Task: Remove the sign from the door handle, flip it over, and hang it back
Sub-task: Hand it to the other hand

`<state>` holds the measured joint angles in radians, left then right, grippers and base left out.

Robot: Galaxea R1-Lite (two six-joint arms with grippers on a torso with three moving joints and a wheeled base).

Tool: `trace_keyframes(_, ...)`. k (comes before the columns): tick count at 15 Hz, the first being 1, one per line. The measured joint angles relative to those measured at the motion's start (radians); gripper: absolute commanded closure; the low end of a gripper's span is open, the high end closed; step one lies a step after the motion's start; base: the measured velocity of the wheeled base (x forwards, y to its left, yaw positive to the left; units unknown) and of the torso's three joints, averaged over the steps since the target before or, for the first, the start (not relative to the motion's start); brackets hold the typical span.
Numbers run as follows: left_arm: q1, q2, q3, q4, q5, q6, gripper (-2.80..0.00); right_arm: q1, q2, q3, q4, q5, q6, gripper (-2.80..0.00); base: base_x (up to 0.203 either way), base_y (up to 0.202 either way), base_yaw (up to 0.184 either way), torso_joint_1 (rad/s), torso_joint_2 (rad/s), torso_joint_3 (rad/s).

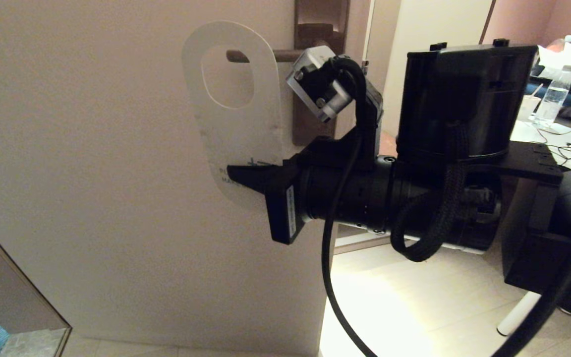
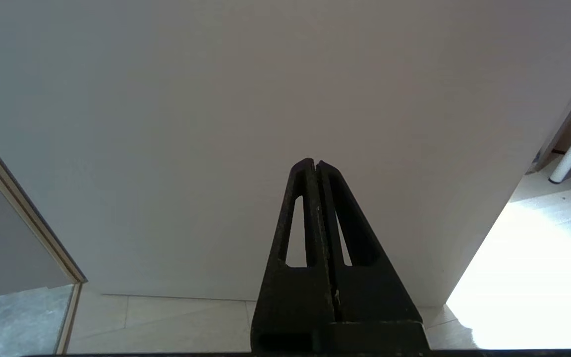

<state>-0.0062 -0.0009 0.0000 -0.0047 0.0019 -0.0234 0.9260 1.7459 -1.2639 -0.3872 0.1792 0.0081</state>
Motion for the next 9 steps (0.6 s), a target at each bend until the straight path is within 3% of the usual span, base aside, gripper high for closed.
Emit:
trace_keyframes(7,-0.001,0.0,-0.002,-0.032,-0.01,0.034,0.0,0.0,-0.097,0.153,-0.002,0.156,0.001,0.0,0.0,0.0,0.0,0.0,0.0,0.0)
trace_keyframes(9,-0.001,0.0,-0.026,-0.02,-0.029,0.037,0.0,0.001,-0.111,0.183,-0.006,0.17,0.001,0.0,0.0,0.0,0.0,0.0,0.0,0.0)
